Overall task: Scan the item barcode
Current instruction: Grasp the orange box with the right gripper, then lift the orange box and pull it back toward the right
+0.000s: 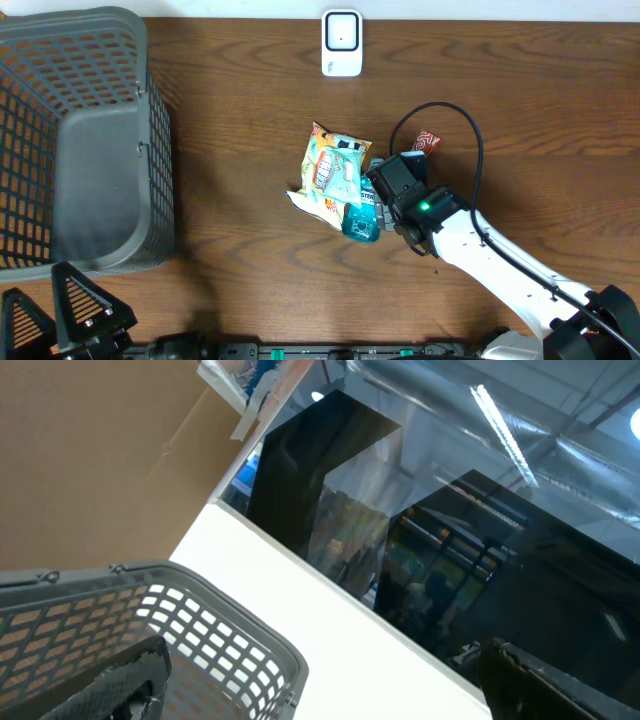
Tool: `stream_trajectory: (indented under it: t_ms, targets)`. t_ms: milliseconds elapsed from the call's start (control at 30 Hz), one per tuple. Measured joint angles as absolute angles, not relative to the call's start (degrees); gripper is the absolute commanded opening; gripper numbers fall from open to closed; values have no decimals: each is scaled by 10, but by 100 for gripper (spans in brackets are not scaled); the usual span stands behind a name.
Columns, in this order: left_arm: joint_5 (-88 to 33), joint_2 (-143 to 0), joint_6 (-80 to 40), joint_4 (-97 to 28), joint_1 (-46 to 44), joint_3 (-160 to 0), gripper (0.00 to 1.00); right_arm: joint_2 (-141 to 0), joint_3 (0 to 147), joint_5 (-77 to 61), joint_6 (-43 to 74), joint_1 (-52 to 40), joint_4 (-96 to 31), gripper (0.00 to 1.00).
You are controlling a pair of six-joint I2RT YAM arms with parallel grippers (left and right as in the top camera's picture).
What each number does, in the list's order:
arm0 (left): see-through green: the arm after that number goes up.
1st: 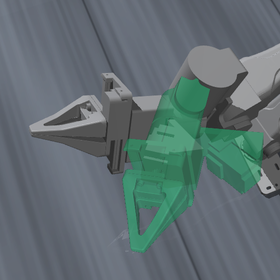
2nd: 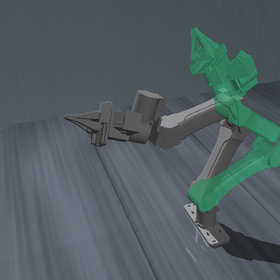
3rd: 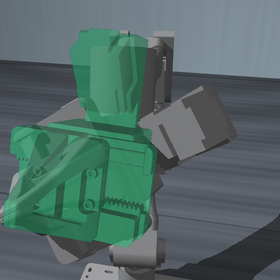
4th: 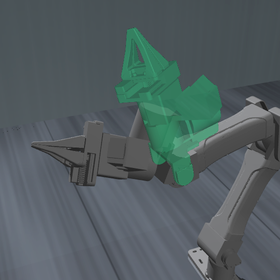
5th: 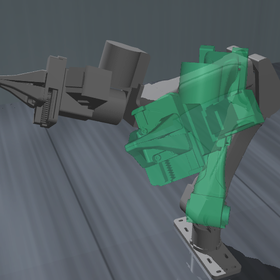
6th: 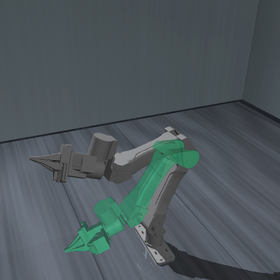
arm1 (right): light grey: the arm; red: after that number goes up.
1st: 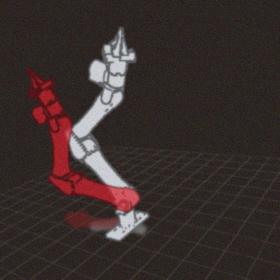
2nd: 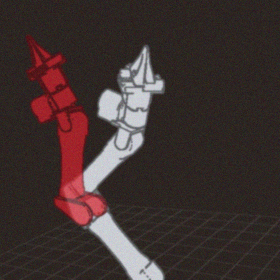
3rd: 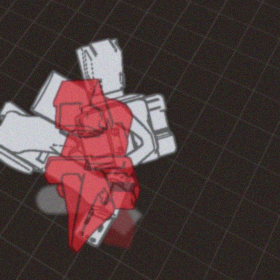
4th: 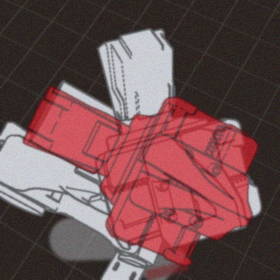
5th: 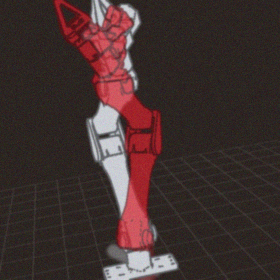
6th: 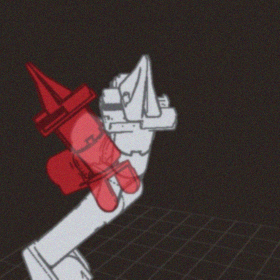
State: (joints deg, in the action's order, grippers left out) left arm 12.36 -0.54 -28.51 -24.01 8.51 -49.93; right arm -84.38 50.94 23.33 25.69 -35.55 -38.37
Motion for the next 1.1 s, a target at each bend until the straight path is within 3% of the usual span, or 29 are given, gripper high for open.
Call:
stream_trajectory:
  t_ms: [267,367,400,700,833,1100]
  targets:
    - [124,-5,-285,-267,85,-499,98,-868,509,258,179,-355,-357,79]
    - [124,-5,-285,-275,85,-499,98,-899,509,248,192,-355,-361,65]
    - [124,-5,-285,-276,85,-499,98,-906,509,237,208,-355,-362,60]
    - [124,-5,-285,-277,85,-499,98,-910,509,124,487,-335,-379,70]
    - [124,-5,-285,-282,85,-499,98,-906,509,84,616,-299,-409,58]
    - [124,-5,-285,-282,85,-499,98,-906,494,51,708,-243,-409,60]
